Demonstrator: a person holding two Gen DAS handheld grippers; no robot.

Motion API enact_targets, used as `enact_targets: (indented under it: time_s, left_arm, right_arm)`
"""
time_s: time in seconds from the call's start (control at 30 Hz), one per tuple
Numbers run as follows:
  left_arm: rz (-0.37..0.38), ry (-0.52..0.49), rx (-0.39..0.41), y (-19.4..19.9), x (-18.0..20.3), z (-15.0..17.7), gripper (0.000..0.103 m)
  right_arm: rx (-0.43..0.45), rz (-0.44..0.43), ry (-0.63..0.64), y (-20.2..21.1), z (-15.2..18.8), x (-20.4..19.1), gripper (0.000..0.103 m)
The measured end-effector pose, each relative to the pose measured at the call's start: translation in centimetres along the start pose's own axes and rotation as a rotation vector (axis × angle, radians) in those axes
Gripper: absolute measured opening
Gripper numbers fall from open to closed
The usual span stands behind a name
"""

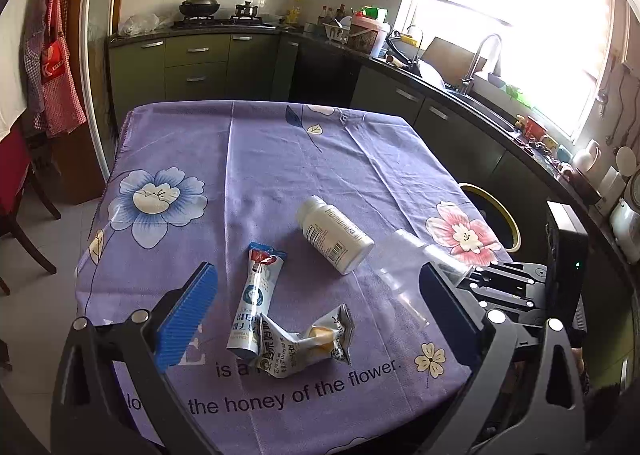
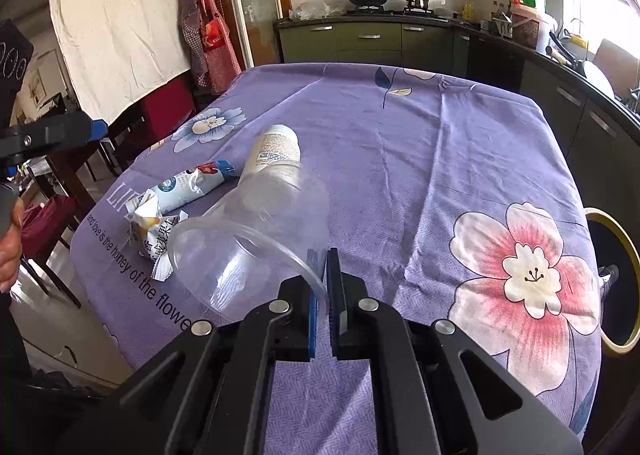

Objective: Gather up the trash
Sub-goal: 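Carry the clear cup over the bin and open the right gripper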

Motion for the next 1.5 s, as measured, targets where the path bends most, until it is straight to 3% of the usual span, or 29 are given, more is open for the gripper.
enact_targets:
  time_s: [0.17,0.37,0.57,0.8,0.87,0.9,0.93,1.13,1.5]
  left_arm:
    - [0.011,-0.025,-0.001,0.1,0.8,0.1,0.096]
    - [0.023,-0.036,-0.023,-0.7,1.6,0.5,0.096]
    - [0.035,-0.038,-0.051,-1.7,2.3,1.0,0.096]
    - [0.044,-0.047,-0.078,-2.5,2.9,1.4,0.096]
    - [0.048,-0.049,-0.087,-2.7,3.1,1.5,0.096]
    - [0.051,-0.051,-0.091,-2.8,3.2,1.6,0.096]
    - [0.054,-0.053,-0.094,-2.9,3.3,1.7,0.096]
    - [0.065,-0.051,-0.118,-3.6,3.8,2.0,0.096]
    - [0.054,-0.051,-0.169,-5.4,4.3,2.2,0.096]
  right_arm:
    - [0.041,0.044,-0.082,2.3,-0.8,3.8,0.005]
    - [0.108,0.331,-0.225,6.8,-1.4,16.1,0.006]
    - [0.020,0.624,-0.319,8.5,0.9,28.9,0.006]
    - [-0.062,0.770,-0.377,7.0,3.4,36.2,0.006]
    - [-0.092,0.792,-0.396,6.3,4.2,37.6,0.012]
    - [-0.112,0.801,-0.410,6.0,4.6,38.4,0.027]
    - [-0.123,0.805,-0.421,5.9,4.9,38.9,0.038]
    - [-0.071,0.783,-0.448,8.3,4.5,38.2,0.046]
    - [0.087,0.655,-0.435,12.3,1.8,31.3,0.052]
Point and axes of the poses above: each gripper's, at about its wrist camera, not at the fingertips, and y roughly against the way its jaws point, x to its right, z to its underside, the point moved 8 cm from there along -y, roughly the way its jaws point, and after that the axes turned 10 degrees about x, right-handed, at the moved point
